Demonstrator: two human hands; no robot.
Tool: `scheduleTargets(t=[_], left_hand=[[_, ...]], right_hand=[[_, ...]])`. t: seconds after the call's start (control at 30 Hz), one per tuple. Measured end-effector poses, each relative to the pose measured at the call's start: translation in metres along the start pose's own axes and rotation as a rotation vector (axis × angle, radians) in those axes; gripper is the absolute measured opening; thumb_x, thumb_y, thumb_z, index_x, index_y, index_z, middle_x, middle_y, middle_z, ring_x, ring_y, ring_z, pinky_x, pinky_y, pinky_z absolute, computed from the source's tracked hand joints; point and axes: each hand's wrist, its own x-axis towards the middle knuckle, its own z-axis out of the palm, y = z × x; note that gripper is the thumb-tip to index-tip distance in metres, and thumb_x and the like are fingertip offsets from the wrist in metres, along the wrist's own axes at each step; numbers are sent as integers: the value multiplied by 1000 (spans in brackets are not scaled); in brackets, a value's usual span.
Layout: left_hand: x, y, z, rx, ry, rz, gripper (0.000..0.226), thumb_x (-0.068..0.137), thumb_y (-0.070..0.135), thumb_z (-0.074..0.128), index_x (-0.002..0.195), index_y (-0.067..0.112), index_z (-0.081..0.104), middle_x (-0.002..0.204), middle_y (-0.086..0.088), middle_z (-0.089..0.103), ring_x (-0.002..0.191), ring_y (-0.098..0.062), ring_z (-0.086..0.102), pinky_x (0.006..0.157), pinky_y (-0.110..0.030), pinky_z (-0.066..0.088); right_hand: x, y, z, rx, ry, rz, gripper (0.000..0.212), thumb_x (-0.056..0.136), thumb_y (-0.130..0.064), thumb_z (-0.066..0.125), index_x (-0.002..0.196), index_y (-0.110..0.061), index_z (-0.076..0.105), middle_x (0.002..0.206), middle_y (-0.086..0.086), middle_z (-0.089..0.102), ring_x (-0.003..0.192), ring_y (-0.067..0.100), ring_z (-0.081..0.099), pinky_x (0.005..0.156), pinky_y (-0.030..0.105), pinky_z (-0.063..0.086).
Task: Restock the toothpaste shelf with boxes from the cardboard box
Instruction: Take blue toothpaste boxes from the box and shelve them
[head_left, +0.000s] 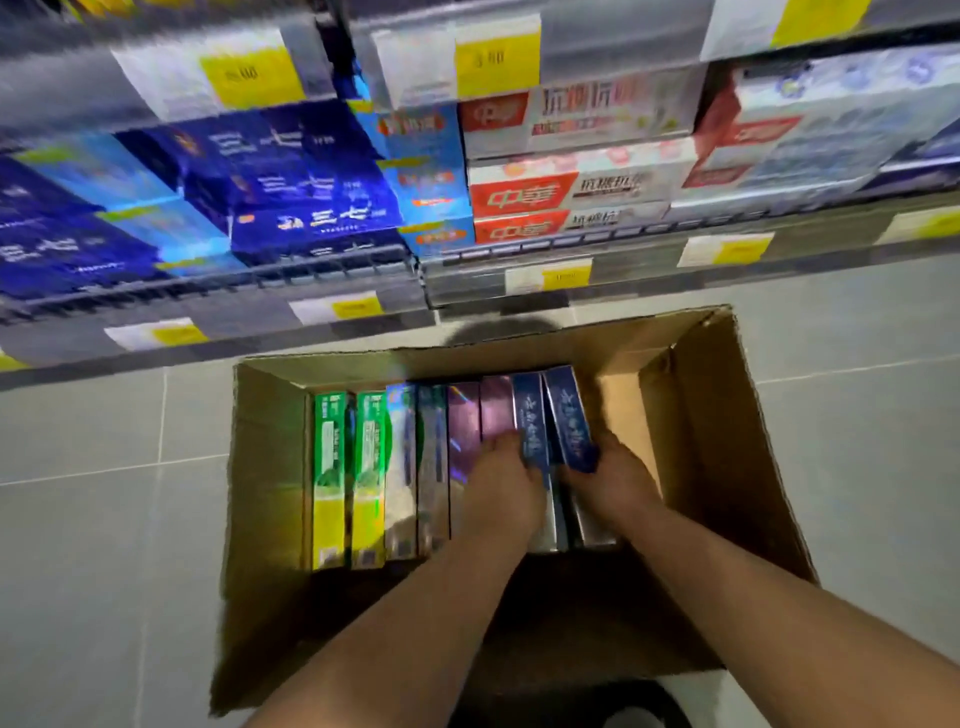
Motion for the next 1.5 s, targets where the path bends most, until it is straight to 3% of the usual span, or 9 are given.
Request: scheduleTargets(t=[0.1, 0.23, 0.3, 0.57, 0.73, 0.9, 1.07, 1.2, 1.5], left_hand=[[8, 9, 12, 159, 43, 20, 45, 88, 21, 53, 130, 8, 44, 127, -16, 49, 114, -31, 51, 93, -37, 42], [8, 24, 26, 415, 33, 8, 77, 86, 40, 60, 139, -1, 24, 134, -18, 37, 121, -29, 43, 98, -33, 40], [11, 30, 28, 449, 24, -19, 80, 87, 36, 61, 141, -5, 19, 135, -20, 36, 121, -29, 45, 96, -32, 42], [-44, 56, -28, -26, -136, -211, 59, 74, 34, 72, 120, 4, 52, 119, -16, 57, 112, -31, 56, 90, -35, 50], [-116, 95, -133, -405, -118, -250, 38, 75, 10, 70, 109, -2, 58, 101, -19, 67, 78, -26, 66, 57, -31, 57], [-182, 158, -261, -493, -12, -138, 32, 70, 7, 75, 98, 1, 63, 93, -13, 66, 73, -22, 63, 66, -37, 56], [-234, 234, -383, -618, 131, -46, 49, 41, 11, 75, 86, 3, 58, 64, -2, 66, 54, -14, 59, 54, -30, 48], [-290, 296, -473, -632, 189, 130, 23, 58, -6, 66, 65, 13, 55, 55, -2, 57, 43, -10, 50, 41, -17, 40], [-407, 357, -630, -791, 367, 313, 24, 57, 14, 79, 70, 20, 60, 76, -6, 66, 73, -24, 62, 79, -44, 54]], right_hand=[[5, 11, -7, -1, -12, 6, 48, 82, -31, 66, 125, -16, 49, 120, 8, 62, 107, 27, 59, 86, 34, 48], [-7, 27, -21, 91, 142, 69, 31, 82, -27, 59, 111, -19, 52, 96, 4, 62, 78, 19, 57, 60, 25, 42], [-17, 31, -25, 127, 199, 70, 32, 82, -26, 56, 113, -20, 50, 100, 2, 61, 85, 22, 59, 66, 29, 45], [-95, -12, -70, 398, 200, -28, 29, 93, -18, 47, 120, -18, 37, 110, -2, 51, 97, 15, 53, 66, 23, 46], [-177, -95, -136, 505, 122, -84, 19, 93, -15, 41, 107, -28, 36, 97, -3, 53, 83, 13, 53, 74, 36, 47], [-256, -198, -213, 483, 134, -218, 20, 79, -26, 58, 85, -33, 40, 82, -1, 55, 69, 19, 53, 63, 33, 41], [-341, -302, -291, 389, 229, -410, 47, 62, -42, 73, 94, -31, 40, 86, -9, 59, 81, 18, 59, 76, 35, 46], [-399, -371, -343, 297, 282, -561, 60, 66, -36, 79, 102, -25, 33, 87, -9, 56, 80, 16, 55, 71, 27, 39], [-539, -480, -425, 88, 444, -865, 48, 73, -41, 73, 91, -22, 34, 76, -9, 49, 71, 21, 53, 66, 38, 43]])
